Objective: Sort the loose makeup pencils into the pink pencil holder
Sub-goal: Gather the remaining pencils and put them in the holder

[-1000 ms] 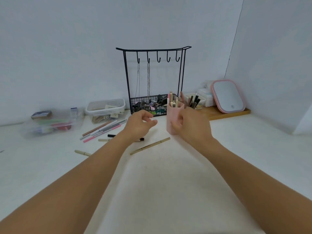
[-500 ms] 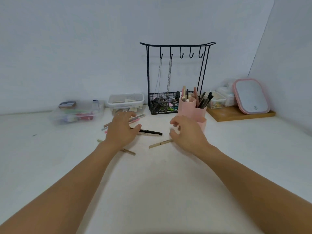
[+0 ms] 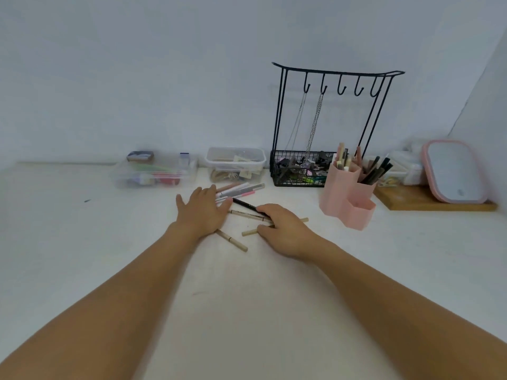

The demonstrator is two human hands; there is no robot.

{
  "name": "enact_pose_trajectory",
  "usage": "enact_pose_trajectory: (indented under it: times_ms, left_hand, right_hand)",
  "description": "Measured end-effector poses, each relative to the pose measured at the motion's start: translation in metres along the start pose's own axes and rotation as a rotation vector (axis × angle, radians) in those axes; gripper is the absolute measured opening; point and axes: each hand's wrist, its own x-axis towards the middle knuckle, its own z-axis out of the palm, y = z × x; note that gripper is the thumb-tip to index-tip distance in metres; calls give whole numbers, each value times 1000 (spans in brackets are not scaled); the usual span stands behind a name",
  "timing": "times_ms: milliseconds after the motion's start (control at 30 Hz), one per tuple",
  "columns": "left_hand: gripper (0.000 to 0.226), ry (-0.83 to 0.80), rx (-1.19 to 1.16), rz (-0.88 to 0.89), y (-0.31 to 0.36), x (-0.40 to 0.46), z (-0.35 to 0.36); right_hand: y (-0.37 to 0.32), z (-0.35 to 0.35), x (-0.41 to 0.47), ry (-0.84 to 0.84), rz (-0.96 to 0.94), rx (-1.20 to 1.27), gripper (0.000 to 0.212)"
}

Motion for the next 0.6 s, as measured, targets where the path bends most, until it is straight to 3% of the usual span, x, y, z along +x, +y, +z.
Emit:
enact_pose_trajectory:
  times_ms: [300,367,500,600]
  left_hand:
    - [30,32,-147,87,8,-2,11]
    - [32,46,-195,100,11,-8,11]
    - [59,9,-193,116,20,-20,12]
    - [57,42,-162,157,21,-24,14]
  right_hand:
    - [7,-6,-14,158,-89,70,20]
    - [9,-11,-18,171,-89,69,17]
    - [14,-16,-22,169,-86,90,20]
    - [21,-21,-19,156,-46,96,28]
